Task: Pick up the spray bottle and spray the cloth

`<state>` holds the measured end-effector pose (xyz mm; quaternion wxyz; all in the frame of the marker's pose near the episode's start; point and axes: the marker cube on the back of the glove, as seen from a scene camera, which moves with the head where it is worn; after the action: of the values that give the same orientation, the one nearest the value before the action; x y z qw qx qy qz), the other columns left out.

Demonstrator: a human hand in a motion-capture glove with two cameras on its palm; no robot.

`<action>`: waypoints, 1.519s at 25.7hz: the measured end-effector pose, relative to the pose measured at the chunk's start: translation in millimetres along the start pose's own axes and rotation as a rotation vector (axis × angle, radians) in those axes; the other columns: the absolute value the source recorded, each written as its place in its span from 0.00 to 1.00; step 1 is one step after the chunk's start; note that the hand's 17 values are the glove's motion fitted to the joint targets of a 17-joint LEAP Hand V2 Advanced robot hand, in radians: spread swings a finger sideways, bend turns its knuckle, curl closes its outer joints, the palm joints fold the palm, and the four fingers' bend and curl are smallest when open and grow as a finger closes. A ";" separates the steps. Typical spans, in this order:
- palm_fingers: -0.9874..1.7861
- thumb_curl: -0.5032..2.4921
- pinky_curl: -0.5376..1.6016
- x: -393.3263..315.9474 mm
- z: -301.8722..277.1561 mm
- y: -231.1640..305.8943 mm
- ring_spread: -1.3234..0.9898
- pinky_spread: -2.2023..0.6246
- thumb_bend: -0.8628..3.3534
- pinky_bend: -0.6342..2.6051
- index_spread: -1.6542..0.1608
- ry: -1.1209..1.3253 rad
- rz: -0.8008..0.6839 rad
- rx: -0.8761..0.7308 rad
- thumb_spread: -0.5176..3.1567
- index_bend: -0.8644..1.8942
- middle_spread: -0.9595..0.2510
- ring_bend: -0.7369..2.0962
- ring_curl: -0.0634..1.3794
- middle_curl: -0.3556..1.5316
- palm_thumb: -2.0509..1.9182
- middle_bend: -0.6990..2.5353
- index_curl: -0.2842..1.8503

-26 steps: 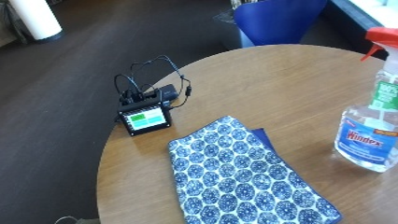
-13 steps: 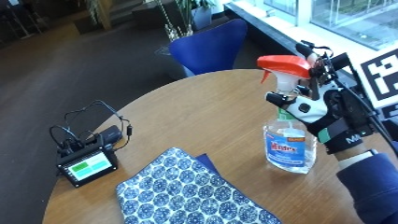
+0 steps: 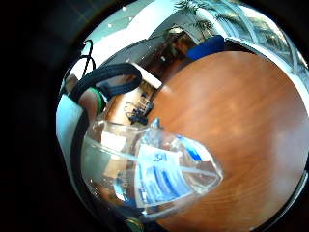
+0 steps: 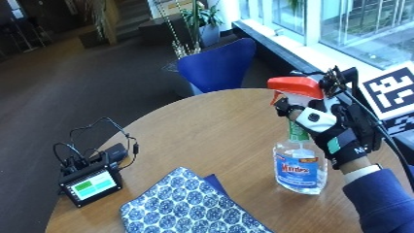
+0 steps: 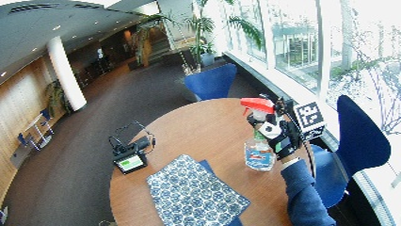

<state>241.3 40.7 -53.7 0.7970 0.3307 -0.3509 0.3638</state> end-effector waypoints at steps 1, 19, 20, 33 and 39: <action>0.69 0.32 0.43 -0.2 0.3 -0.3 0.48 0.73 0.22 0.40 0.70 0.003 0.001 -0.010 0.41 0.31 0.65 0.52 0.33 0.43 0.74 0.41 0.13; 0.81 0.36 0.43 -29.4 38.0 7.2 0.47 0.67 0.20 0.37 0.73 0.038 0.035 -0.156 0.33 0.35 0.65 0.52 0.35 0.45 0.78 0.42 0.19; 0.81 0.36 0.43 -29.2 38.1 6.5 0.47 0.67 0.20 0.37 0.73 0.044 0.029 -0.131 0.33 0.35 0.65 0.53 0.36 0.46 0.78 0.42 0.20; 0.83 0.39 0.44 -51.3 -55.3 3.2 0.48 0.67 0.20 0.36 0.75 0.124 -0.005 0.102 0.29 0.36 0.65 0.54 0.37 0.47 0.78 0.45 0.23; 0.83 0.40 0.44 -100.0 -100.7 23.5 0.48 0.67 0.20 0.36 0.75 0.244 -0.094 0.084 0.28 0.36 0.65 0.54 0.38 0.48 0.78 0.45 0.25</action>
<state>205.4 96.9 -181.2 0.8355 0.3331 -0.2199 0.3777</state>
